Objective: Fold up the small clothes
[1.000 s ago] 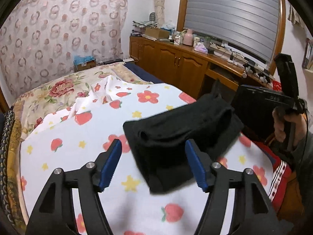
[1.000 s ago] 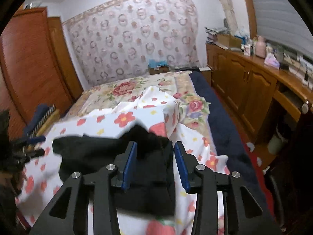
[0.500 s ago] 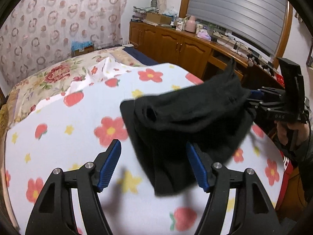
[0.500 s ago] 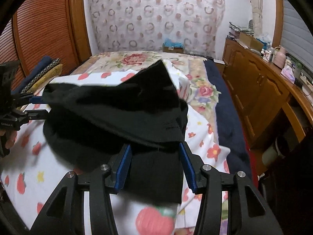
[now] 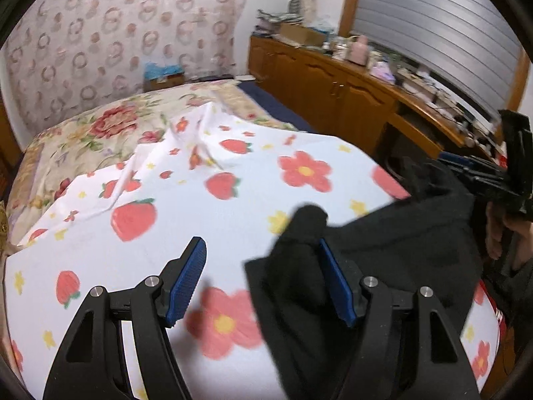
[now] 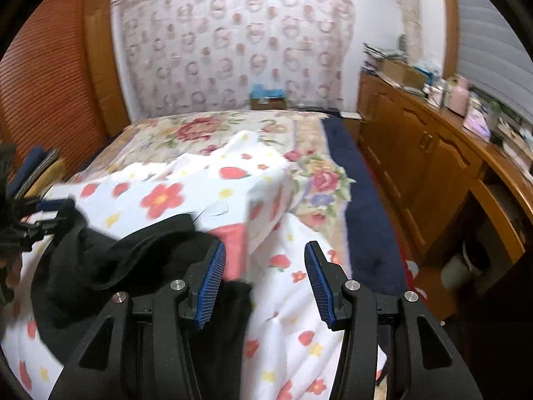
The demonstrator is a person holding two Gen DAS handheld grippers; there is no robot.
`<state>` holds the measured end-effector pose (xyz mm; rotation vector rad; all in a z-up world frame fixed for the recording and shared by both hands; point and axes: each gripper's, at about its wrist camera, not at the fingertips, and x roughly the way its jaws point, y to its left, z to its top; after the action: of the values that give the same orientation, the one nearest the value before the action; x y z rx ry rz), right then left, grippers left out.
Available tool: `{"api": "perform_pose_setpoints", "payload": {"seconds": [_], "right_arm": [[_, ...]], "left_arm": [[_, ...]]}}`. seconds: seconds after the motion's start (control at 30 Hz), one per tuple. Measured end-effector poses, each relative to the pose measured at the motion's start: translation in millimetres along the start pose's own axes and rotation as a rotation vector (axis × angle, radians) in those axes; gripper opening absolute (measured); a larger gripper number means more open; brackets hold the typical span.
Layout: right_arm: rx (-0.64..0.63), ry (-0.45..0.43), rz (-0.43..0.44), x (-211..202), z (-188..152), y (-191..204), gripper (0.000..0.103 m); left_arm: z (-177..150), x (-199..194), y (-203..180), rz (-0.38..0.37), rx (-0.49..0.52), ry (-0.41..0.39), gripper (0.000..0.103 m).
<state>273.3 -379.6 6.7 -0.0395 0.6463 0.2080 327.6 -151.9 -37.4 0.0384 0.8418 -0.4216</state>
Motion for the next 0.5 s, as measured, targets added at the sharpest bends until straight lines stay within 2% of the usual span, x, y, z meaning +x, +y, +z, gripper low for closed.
{"api": "perform_pose_setpoints", "payload": {"seconds": [0.13,0.27,0.37,0.47,0.5], "right_arm": [[0.020,-0.003,0.057,-6,-1,5,0.051],[-0.014,-0.013,0.171,-16,-7,12,0.051],[-0.018,0.034,0.227,-12,-18,20,0.051],[-0.013,0.067,0.265,-1,-22,22,0.051],[-0.007,0.065,0.273,0,-23,23,0.050]], "left_arm": [[0,-3,9,-0.033,-0.010,-0.003,0.070],[-1,-9,7,-0.108,0.009,-0.014,0.070],[-2,0,1,-0.169,0.028,0.022,0.067],[0,6,-5,-0.196,0.044,0.027,0.042],[0,6,-6,-0.210,0.046,0.021,0.029]]}}
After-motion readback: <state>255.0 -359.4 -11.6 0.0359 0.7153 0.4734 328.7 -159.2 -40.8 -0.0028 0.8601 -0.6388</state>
